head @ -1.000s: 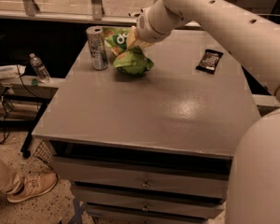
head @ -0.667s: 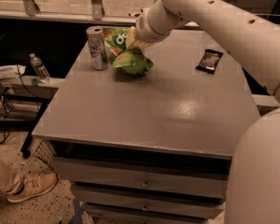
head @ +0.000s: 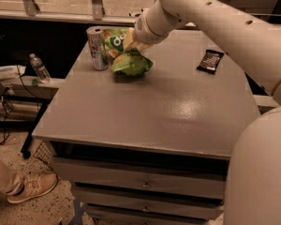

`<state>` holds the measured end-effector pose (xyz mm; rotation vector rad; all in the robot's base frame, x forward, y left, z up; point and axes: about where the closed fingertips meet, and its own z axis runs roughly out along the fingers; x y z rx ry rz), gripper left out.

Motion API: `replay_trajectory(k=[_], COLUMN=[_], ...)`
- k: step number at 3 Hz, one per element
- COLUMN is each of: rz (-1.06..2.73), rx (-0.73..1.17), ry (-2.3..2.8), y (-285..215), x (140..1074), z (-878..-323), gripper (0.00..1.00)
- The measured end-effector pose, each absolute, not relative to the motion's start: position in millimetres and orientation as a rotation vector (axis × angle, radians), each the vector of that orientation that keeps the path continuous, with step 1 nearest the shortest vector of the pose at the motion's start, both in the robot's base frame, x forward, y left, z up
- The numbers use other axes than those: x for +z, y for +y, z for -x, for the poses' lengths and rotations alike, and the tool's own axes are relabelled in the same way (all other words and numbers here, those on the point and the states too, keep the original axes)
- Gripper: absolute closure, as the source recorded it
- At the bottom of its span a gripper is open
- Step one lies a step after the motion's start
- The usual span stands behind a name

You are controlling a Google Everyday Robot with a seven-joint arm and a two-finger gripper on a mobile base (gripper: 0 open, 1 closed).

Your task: Move green rice chip bag near redbull can

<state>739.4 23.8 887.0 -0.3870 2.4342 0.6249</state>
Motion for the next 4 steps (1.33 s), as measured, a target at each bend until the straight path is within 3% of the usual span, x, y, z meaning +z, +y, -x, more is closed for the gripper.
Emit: replay_trajectory(k=[1, 2, 4], rz=[0.391, 0.393, 0.380], rx=[0.627, 0.628, 0.585], ry=[2.437, 2.439, 2.413], y=[26, 28, 13], x=[885, 884, 891], z=[-739, -739, -737], gripper=[0.10, 0.00, 0.00])
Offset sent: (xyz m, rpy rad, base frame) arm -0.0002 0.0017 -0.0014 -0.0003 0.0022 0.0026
